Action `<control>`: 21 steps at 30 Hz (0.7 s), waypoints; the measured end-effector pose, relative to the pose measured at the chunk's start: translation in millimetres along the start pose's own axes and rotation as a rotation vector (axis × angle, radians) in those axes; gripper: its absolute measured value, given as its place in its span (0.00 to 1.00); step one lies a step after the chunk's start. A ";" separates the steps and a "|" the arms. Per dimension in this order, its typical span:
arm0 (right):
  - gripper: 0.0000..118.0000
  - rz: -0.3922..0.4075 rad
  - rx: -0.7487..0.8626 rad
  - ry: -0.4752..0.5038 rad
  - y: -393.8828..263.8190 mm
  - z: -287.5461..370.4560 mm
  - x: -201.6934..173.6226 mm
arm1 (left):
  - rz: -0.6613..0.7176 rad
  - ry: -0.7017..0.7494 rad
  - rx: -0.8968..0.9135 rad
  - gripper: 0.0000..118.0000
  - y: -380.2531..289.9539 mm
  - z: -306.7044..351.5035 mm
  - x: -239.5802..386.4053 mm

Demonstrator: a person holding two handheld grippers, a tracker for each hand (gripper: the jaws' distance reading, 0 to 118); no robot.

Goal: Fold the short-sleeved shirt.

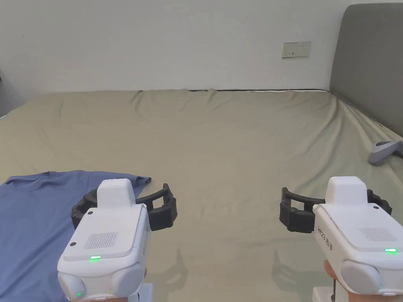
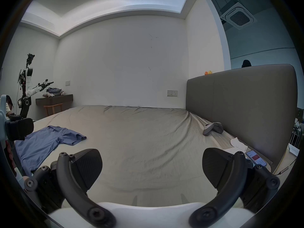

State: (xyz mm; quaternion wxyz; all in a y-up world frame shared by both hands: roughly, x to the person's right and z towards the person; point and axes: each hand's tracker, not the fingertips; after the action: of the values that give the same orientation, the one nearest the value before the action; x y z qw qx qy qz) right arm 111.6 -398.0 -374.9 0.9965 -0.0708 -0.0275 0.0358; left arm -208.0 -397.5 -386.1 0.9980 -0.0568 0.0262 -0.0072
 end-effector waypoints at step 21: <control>1.00 1.491 0.065 -0.024 -91.3 -3.4 -82.3 | -1.621 0.072 0.131 1.00 -111.6 -1.2 52.3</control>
State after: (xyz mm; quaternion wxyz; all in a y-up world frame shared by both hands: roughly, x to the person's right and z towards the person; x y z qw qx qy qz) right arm 36.0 -494.8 -369.3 0.7091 -0.0406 0.0182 0.7037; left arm -157.2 -509.5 -377.2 0.6825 0.0005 0.0084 -0.7308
